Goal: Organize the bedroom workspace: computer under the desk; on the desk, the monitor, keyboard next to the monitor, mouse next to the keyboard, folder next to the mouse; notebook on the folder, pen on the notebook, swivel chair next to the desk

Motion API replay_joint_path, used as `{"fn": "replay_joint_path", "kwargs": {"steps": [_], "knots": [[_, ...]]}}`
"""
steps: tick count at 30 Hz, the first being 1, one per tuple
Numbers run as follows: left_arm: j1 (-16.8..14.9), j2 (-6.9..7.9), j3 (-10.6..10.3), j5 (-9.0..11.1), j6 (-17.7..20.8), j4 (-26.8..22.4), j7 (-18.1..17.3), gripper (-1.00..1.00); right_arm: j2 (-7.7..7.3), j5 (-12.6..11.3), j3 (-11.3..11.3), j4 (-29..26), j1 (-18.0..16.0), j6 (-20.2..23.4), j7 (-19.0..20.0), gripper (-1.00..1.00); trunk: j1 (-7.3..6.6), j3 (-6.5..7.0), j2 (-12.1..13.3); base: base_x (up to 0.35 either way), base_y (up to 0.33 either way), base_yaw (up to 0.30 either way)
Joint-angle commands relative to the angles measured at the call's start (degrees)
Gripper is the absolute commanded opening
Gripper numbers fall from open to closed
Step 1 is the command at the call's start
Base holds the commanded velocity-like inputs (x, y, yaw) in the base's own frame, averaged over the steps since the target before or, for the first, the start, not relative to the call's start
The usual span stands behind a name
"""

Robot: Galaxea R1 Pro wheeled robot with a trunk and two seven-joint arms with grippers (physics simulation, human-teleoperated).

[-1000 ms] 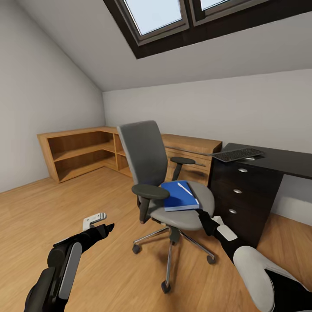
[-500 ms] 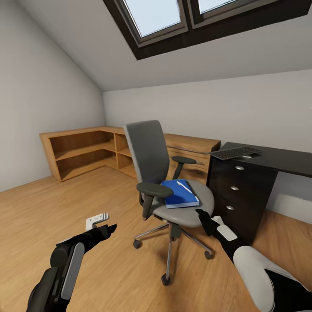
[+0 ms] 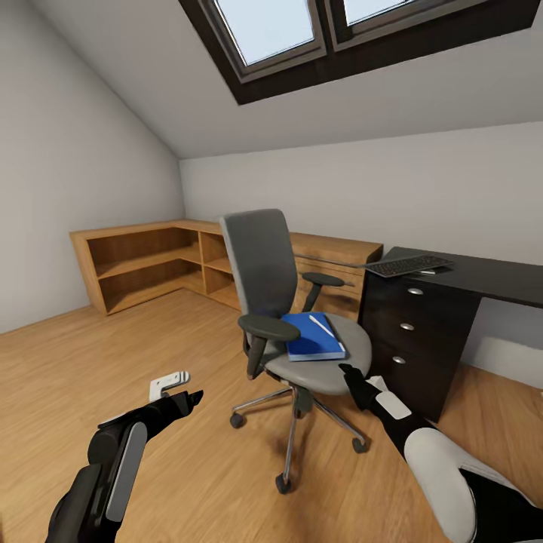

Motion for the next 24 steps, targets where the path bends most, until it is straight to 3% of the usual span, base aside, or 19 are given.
{"fn": "replay_joint_path", "kwargs": {"steps": [1,14,24], "knots": [[0.0,-0.05,0.1,0.4,0.3,-0.1,0.2,1.00,0.06,-0.2,-0.3,0.0,0.0,0.3,0.2,1.00,-0.01,-0.06,0.0,0.000,0.000,0.024],[0.0,-0.10,0.1,0.4,0.3,-0.1,0.2,1.00,0.27,-0.2,-0.3,0.0,0.0,0.3,0.2,1.00,-0.01,-0.06,0.0,0.000,0.000,0.107],[0.0,-0.13,0.0,0.4,0.3,-0.1,0.2,1.00,0.20,-0.2,-0.3,0.0,0.0,0.4,0.2,1.00,-0.01,-0.06,0.0,0.003,0.000,0.009]]}}
